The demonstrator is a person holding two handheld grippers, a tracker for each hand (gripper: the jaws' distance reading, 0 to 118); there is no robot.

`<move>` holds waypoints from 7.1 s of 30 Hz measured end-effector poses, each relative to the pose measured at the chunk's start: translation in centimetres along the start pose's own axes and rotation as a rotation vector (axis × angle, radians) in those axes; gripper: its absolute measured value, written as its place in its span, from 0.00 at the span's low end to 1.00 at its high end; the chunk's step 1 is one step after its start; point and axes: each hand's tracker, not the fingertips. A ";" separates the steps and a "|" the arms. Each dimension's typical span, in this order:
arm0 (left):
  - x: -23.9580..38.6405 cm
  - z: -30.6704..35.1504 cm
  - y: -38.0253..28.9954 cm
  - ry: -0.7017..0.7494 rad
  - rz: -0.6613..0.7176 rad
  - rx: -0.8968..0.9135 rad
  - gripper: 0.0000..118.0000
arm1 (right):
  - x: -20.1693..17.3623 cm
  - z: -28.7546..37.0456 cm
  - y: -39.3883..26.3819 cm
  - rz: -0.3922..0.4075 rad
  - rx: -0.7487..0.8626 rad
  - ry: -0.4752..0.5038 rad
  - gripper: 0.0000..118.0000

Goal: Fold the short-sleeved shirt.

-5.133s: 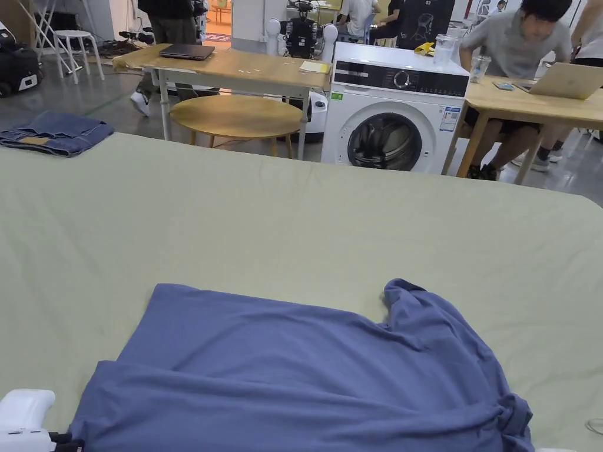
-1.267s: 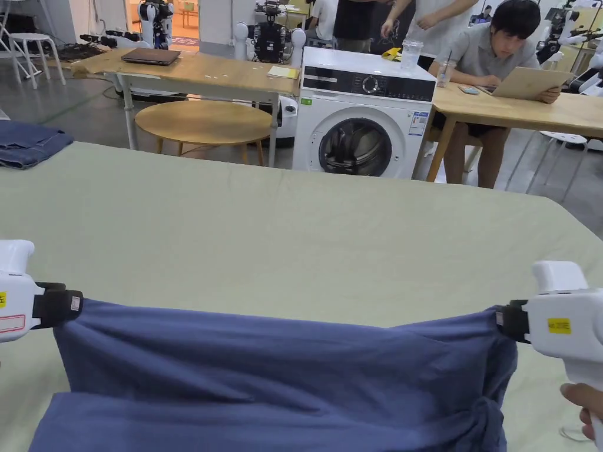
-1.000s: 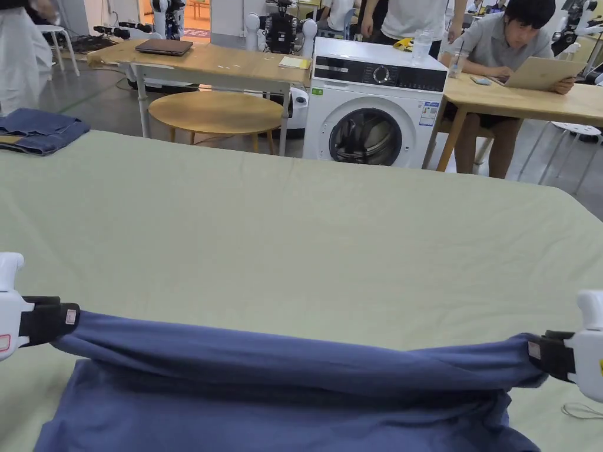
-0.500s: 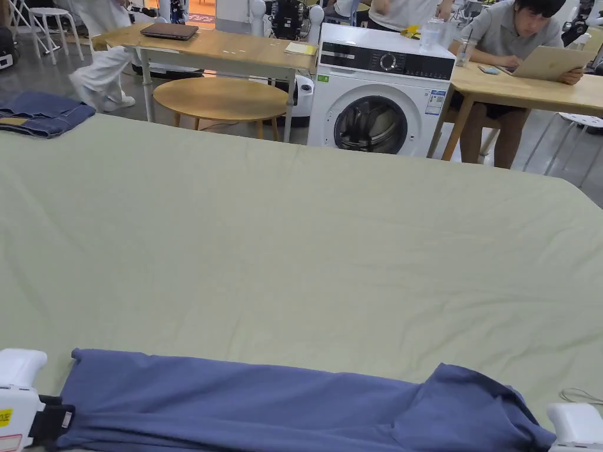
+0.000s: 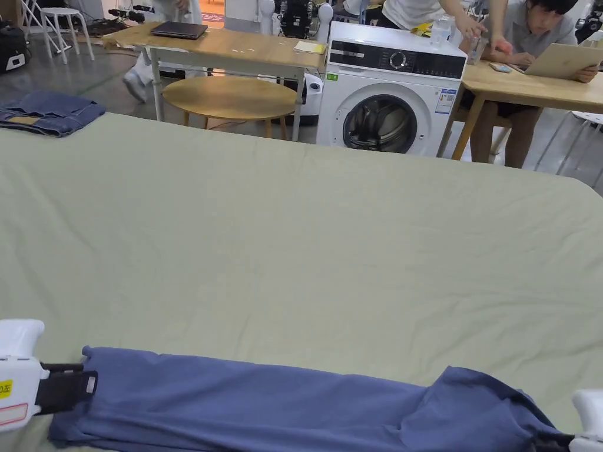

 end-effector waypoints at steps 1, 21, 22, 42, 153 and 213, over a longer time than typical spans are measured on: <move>0.4 0.4 0.3 -0.022 -0.001 0.045 0.34 | -0.1 0.8 0.5 -0.019 0.028 0.014 0.51; 9.2 0.9 3.5 0.107 -0.108 0.662 0.00 | -13.7 4.0 6.7 -0.238 0.826 0.034 0.00; 9.4 1.1 3.6 0.112 -0.113 0.667 0.00 | -14.0 4.1 7.1 -0.239 0.829 0.040 0.00; -9.9 -0.2 2.6 -0.315 0.272 0.046 0.00 | -17.7 2.1 8.1 -0.165 0.757 0.164 0.00; 10.4 -7.1 3.6 -0.487 0.085 -0.257 0.02 | -14.0 0.3 5.0 -0.144 0.546 0.185 0.00; -4.4 -9.5 -1.1 -0.772 0.397 -0.168 0.01 | -13.4 0.7 5.1 -0.157 0.541 0.207 0.00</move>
